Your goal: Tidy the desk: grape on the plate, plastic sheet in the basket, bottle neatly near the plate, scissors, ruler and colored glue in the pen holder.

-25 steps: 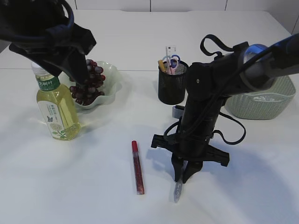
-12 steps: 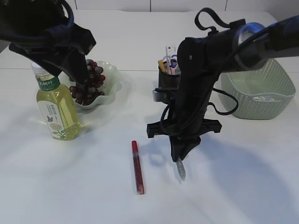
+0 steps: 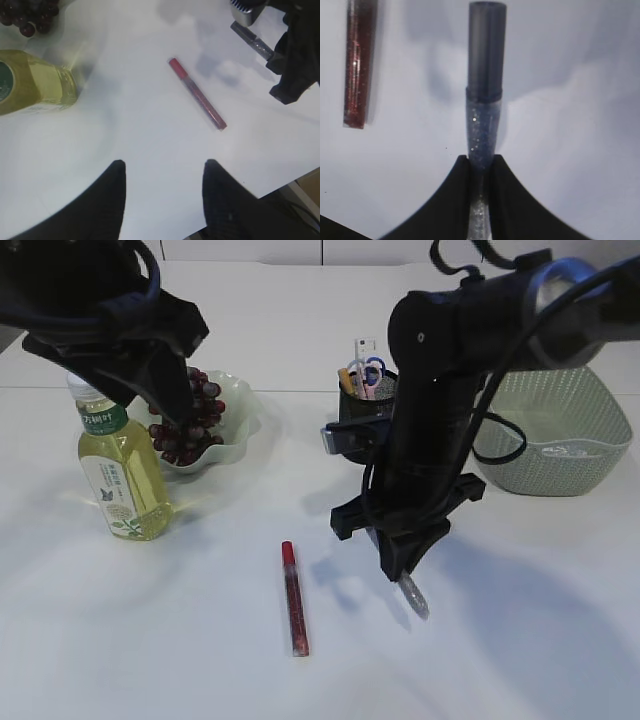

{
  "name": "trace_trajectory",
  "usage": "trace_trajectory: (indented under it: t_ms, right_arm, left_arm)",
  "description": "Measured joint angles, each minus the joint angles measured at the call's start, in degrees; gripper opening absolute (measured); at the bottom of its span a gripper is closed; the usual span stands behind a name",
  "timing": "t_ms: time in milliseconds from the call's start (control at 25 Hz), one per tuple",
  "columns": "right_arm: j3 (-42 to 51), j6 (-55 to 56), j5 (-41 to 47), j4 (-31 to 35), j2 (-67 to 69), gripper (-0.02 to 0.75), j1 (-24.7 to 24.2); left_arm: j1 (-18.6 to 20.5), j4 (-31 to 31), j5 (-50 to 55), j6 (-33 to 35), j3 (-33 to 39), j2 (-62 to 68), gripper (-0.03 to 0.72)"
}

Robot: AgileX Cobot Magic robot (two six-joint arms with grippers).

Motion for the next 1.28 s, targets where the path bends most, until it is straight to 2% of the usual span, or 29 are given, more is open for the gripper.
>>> trace_trajectory:
  t_ms: [120, 200, 440, 600, 840, 1120, 1280]
  right_arm:
    - [3.3, -3.0, -4.3, -0.5, -5.3, 0.092, 0.0]
    - [7.6, -5.2, -10.1, -0.6, -9.6, 0.092, 0.0]
    - [24.9, -7.5, -33.0, -0.9, -23.7, 0.092, 0.0]
    - [32.4, -7.6, -44.6, -4.2, -29.4, 0.092, 0.0]
    - [33.4, -7.8, -57.8, -10.3, -30.1, 0.092, 0.0]
    - [33.3, -8.7, -77.0, -11.4, -29.7, 0.092, -1.3]
    - [29.3, -9.8, -81.0, -11.5, -26.2, 0.092, -3.9]
  left_arm:
    - [0.0, -0.5, 0.0, 0.0, 0.0, 0.0, 0.364]
    - [0.0, -0.8, 0.0, 0.0, 0.0, 0.0, 0.364]
    - [0.0, -0.7, 0.0, 0.0, 0.0, 0.0, 0.364]
    - [0.0, -0.9, 0.0, 0.0, 0.0, 0.0, 0.362]
    - [0.0, -0.9, 0.0, 0.0, 0.0, 0.0, 0.361]
    - [0.0, -0.9, 0.0, 0.0, 0.0, 0.0, 0.359]
    - [0.0, -0.9, 0.0, 0.0, 0.0, 0.0, 0.358]
